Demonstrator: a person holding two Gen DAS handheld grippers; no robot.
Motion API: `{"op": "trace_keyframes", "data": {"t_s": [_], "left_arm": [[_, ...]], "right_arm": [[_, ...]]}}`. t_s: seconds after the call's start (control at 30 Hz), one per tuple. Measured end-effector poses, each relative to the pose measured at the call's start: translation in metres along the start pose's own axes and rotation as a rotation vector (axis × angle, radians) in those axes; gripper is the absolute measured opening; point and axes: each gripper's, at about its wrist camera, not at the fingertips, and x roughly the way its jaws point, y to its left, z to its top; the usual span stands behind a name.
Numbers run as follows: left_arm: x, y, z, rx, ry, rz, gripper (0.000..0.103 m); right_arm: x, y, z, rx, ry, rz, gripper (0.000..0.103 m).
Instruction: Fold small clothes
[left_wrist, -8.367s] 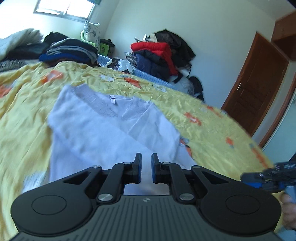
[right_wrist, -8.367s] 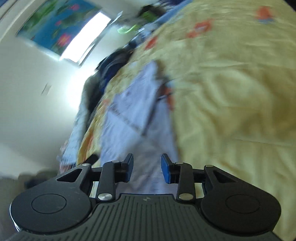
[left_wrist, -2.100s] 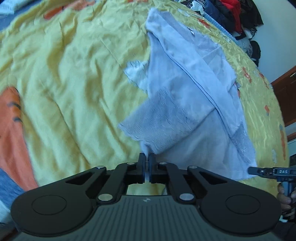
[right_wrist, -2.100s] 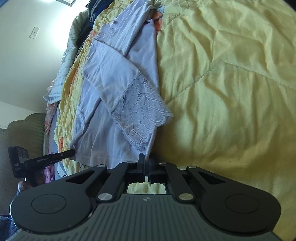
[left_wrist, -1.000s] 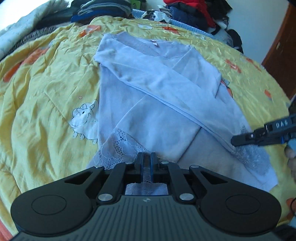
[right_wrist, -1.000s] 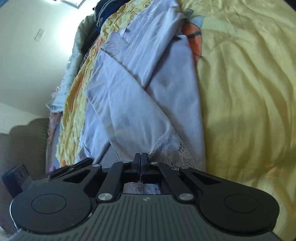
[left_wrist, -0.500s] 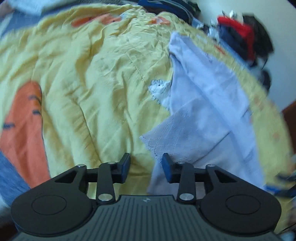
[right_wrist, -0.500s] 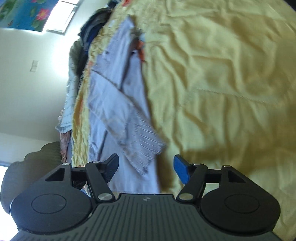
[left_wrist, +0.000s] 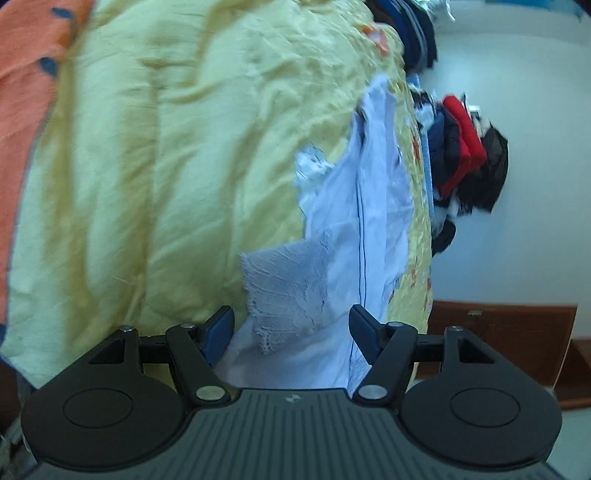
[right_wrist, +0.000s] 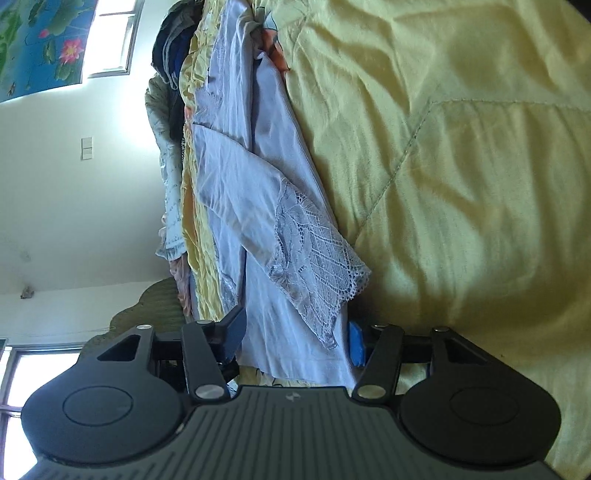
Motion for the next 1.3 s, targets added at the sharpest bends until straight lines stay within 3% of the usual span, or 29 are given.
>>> {"op": "trace_keyframes", "data": {"t_s": [0.07, 0.13, 0.2, 0.27, 0.33, 0.37, 0.4, 0.57, 0.73, 0.87, 0.97, 1.03, 1.07, 1.1, 1.17, 1.23, 1.27, 1.3], "left_arm": [[0.006, -0.008, 0.0, 0.041, 0.015, 0.018, 0.067], [0.011, -0.017, 0.001, 0.091, 0.015, 0.057, 0.054], [0.015, -0.021, 0.004, 0.114, 0.024, 0.078, 0.047], [0.02, -0.025, 0.005, 0.139, 0.037, 0.107, 0.032], [0.027, -0.028, 0.004, 0.176, 0.053, 0.165, 0.008], [0.028, -0.029, 0.003, 0.193, 0.057, 0.19, 0.006], [0.029, -0.03, 0.003, 0.198, 0.055, 0.193, 0.006], [0.025, -0.039, 0.002, 0.218, 0.066, 0.202, 0.004], [0.022, -0.076, 0.02, 0.23, 0.074, 0.103, 0.004], [0.035, -0.133, 0.067, 0.31, 0.026, 0.018, 0.004], [0.062, -0.178, 0.13, 0.327, -0.061, -0.037, 0.004], [0.092, -0.193, 0.179, 0.302, -0.12, -0.057, 0.004], [0.11, -0.196, 0.202, 0.311, -0.149, -0.041, 0.005], [0.125, -0.193, 0.221, 0.273, -0.185, 0.026, 0.004], [0.14, -0.19, 0.237, 0.223, -0.23, 0.152, 0.004], [0.125, -0.204, 0.217, 0.457, -0.305, 0.177, 0.005], [0.115, -0.214, 0.196, 0.638, -0.37, 0.233, 0.005], [0.107, -0.221, 0.168, 0.854, -0.453, 0.319, 0.006]], "right_arm": [[-0.001, -0.004, 0.002, 0.032, -0.005, 0.022, 0.055], [-0.003, -0.011, 0.005, 0.075, -0.017, 0.051, 0.052], [-0.004, -0.017, 0.005, 0.111, -0.028, 0.071, 0.051], [-0.002, -0.02, 0.006, 0.121, -0.034, 0.075, 0.046], [0.003, -0.021, 0.005, 0.111, -0.03, 0.051, 0.028], [0.005, -0.022, 0.004, 0.098, -0.034, 0.016, 0.011], [0.007, -0.022, 0.003, 0.079, -0.039, -0.023, 0.005], [0.002, -0.021, 0.0, 0.05, -0.07, -0.005, 0.007], [-0.004, 0.004, 0.015, 0.05, -0.064, 0.108, 0.008], [-0.008, 0.047, 0.069, 0.007, -0.104, 0.223, 0.008], [0.003, 0.076, 0.135, 0.011, -0.17, 0.262, 0.009], [0.027, 0.08, 0.189, 0.074, -0.228, 0.238, 0.014], [0.039, 0.076, 0.214, 0.115, -0.26, 0.207, 0.025], [0.052, 0.068, 0.239, 0.173, -0.278, 0.176, 0.048], [0.071, 0.053, 0.264, 0.29, -0.28, 0.134, 0.051], [0.074, 0.061, 0.264, 0.24, -0.244, 0.162, 0.063], [0.07, 0.067, 0.26, 0.186, -0.241, 0.159, 0.073], [0.063, 0.072, 0.255, 0.125, -0.243, 0.142, 0.076]]}}
